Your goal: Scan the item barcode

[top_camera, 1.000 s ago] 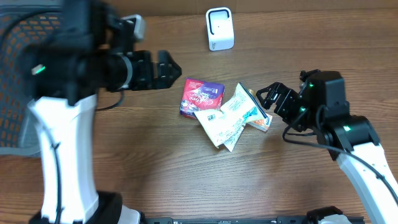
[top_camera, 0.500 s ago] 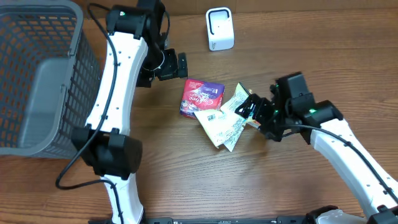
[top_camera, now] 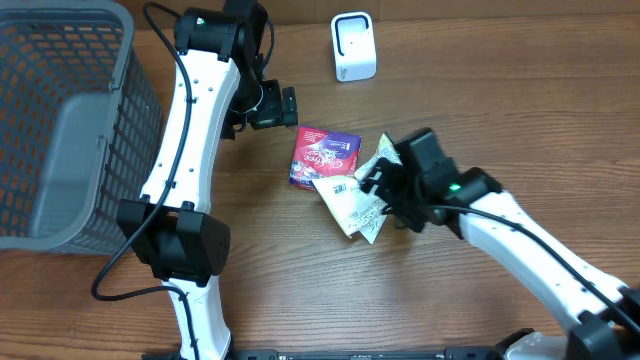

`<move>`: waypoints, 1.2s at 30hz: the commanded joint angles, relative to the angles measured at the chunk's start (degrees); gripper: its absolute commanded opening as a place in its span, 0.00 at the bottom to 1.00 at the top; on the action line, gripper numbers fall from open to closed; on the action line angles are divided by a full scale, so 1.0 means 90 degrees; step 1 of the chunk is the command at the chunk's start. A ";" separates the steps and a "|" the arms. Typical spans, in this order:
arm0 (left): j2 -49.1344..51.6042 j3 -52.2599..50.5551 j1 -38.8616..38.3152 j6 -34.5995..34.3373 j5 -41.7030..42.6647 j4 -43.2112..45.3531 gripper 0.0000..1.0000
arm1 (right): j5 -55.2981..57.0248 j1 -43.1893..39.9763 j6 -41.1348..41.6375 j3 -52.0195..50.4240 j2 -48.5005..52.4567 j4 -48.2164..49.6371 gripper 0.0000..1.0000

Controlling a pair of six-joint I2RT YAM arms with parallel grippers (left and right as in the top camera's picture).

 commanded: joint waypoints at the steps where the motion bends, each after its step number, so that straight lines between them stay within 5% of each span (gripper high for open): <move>1: 0.0078 -0.0005 0.0036 -0.0109 -0.0095 0.0007 1.00 | 0.0253 0.0593 -0.1469 0.0117 0.0338 0.0527 0.94; 10: 0.0078 -0.0005 0.0036 -0.0109 -0.0097 0.0007 1.00 | 0.2149 0.1260 -0.3667 0.0573 0.0335 -0.0311 0.94; 18: 0.0078 -0.0005 0.0036 -0.0109 -0.0095 0.0007 1.00 | 0.4146 0.2841 -0.5044 0.0566 0.0442 0.0146 0.94; 30: 0.0078 -0.0005 0.0036 -0.0109 -0.0095 0.0007 1.00 | 0.5608 0.2960 -0.5122 0.0566 0.1972 0.0461 1.00; 31: 0.0078 -0.0005 0.0036 -0.0109 -0.0097 0.0007 1.00 | 0.5928 0.2960 -0.4949 0.0566 0.1994 0.0444 0.94; 34: 0.0078 -0.0005 0.0036 -0.0109 -0.0097 0.0007 1.00 | 0.6302 0.2946 -0.4792 0.0639 0.1984 0.0440 0.47; 36: 0.0078 -0.0005 0.0036 -0.0109 -0.0097 0.0007 1.00 | 0.6288 0.2912 -0.4602 0.0753 0.1984 0.0364 0.27</move>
